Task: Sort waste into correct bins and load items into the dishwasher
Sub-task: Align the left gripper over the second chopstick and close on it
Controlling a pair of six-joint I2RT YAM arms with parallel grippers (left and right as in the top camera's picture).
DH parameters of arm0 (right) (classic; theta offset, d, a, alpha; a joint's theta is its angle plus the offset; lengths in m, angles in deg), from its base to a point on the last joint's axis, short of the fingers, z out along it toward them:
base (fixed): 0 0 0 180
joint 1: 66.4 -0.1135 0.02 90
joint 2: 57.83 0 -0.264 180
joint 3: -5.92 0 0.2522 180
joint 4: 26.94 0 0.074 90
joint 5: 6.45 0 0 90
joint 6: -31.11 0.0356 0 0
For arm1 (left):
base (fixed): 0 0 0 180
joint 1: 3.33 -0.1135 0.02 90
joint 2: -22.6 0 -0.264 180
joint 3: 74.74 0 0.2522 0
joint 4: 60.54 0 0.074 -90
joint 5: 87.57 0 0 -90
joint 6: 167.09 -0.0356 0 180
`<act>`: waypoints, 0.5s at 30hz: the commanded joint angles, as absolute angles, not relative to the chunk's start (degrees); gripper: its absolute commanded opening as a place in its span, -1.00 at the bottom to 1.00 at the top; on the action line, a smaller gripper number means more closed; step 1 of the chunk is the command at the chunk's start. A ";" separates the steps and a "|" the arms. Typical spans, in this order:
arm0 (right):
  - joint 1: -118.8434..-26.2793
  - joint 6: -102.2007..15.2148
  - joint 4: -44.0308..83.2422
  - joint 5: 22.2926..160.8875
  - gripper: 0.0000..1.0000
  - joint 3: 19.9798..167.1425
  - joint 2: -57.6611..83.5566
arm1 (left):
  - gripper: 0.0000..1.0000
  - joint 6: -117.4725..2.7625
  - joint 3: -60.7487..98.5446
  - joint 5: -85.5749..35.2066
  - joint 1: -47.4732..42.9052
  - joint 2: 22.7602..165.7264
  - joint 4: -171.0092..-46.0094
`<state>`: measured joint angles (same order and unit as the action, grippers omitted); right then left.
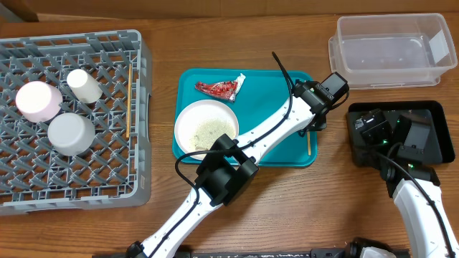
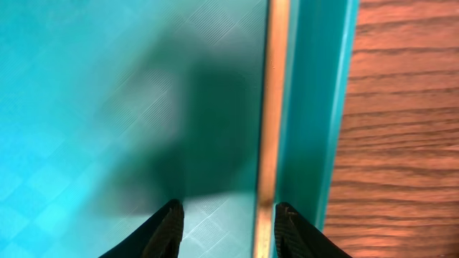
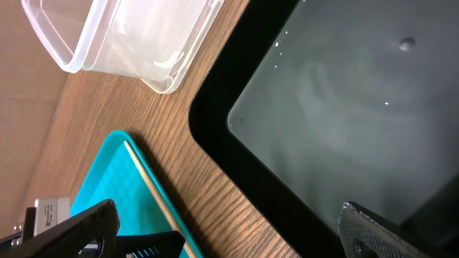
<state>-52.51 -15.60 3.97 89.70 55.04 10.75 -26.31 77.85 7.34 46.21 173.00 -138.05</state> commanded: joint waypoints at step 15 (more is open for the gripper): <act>-52.40 -15.60 3.62 89.83 0.99 56.46 10.18 | -0.14 -30.09 77.39 11.84 47.82 174.21 -138.99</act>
<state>-52.51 -15.58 3.95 89.70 55.04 10.75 -28.21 77.85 9.20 47.25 173.00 -138.81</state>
